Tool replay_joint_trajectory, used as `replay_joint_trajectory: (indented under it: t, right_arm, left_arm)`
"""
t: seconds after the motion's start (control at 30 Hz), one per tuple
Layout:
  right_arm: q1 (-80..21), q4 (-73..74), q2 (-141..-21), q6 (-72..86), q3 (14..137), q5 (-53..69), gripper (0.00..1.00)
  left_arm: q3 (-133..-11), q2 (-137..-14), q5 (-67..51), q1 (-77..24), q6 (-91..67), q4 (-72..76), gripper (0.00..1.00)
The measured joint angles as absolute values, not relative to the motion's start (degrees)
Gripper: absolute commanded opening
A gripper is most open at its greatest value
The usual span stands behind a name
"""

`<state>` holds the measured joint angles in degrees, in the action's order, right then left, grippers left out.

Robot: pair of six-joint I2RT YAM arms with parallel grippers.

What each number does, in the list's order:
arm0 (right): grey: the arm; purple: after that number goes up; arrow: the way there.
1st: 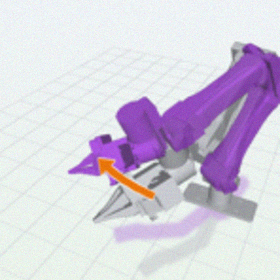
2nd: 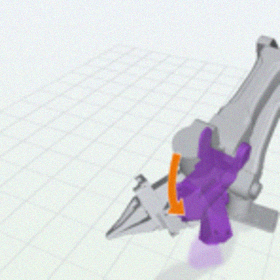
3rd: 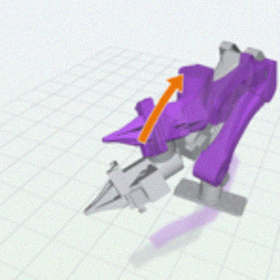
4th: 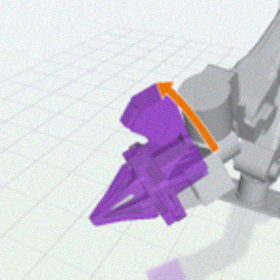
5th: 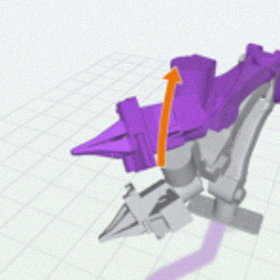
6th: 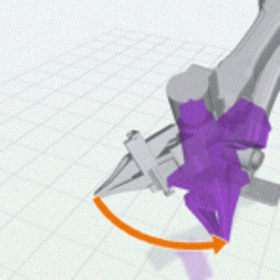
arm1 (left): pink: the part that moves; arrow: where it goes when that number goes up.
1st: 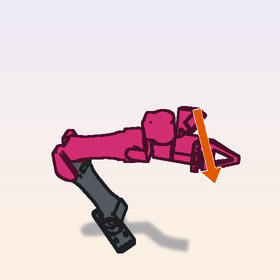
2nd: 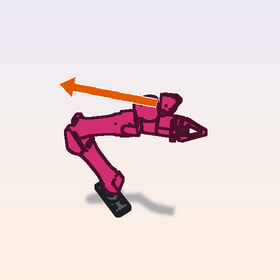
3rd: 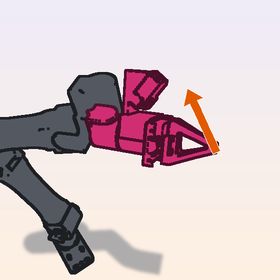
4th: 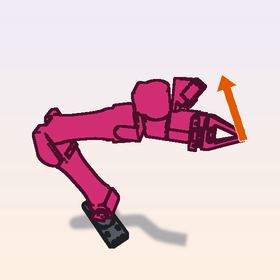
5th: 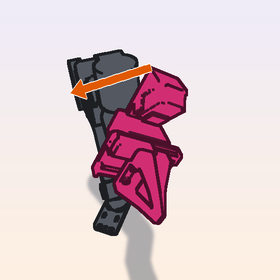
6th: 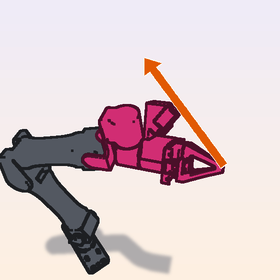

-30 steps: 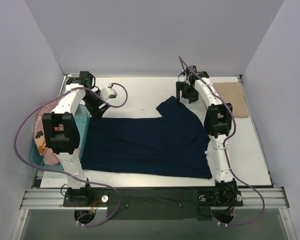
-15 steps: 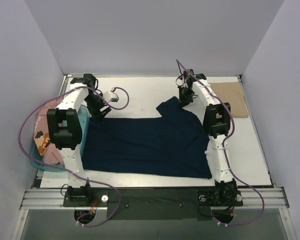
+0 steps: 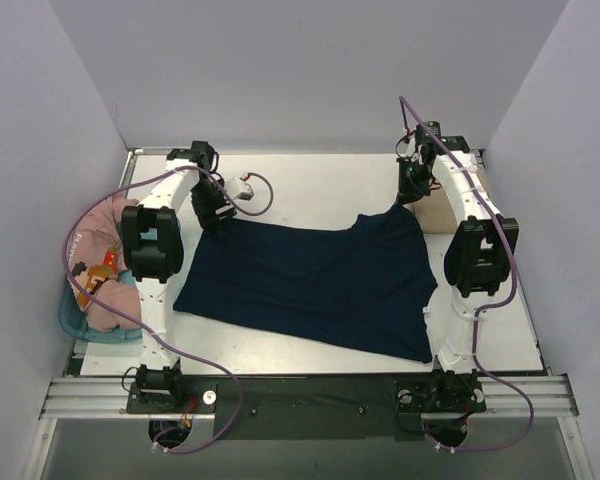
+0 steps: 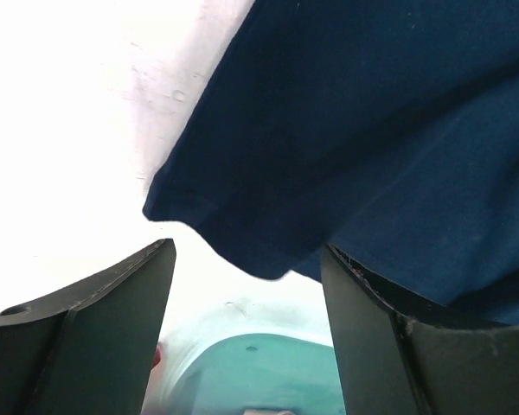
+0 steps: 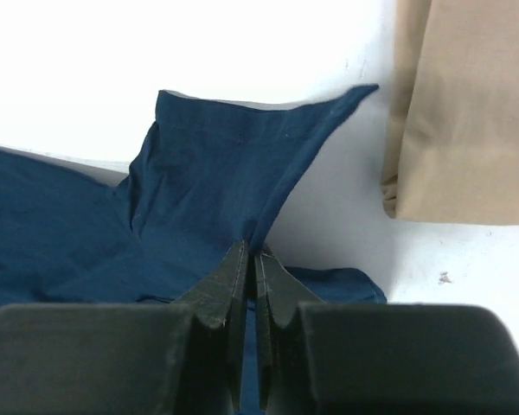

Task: Fold and stack the t-shirts

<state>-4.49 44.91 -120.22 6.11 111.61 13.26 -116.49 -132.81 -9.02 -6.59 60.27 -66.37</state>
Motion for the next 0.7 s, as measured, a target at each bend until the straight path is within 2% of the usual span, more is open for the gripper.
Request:
replay_joint_trajectory:
  t: [0.2, 0.5, 0.7]
  right_arm:
    - [-3.97, 45.01, -121.12, 5.15, 110.43, 13.37, 0.00]
    - [-5.08, 45.15, -121.49, 4.34, 107.81, 13.30, 0.00]
    - [-5.34, 45.21, -121.49, 4.38, 107.55, 13.28, 0.00]
  left_arm:
    - [-119.24, -133.40, -9.45, -7.16, 60.12, -65.47, 0.77]
    - [-132.55, -139.63, -11.14, -7.86, 60.20, -65.95, 0.78]
    - [-134.19, -144.79, -9.80, -8.27, 63.37, -70.59, 0.78]
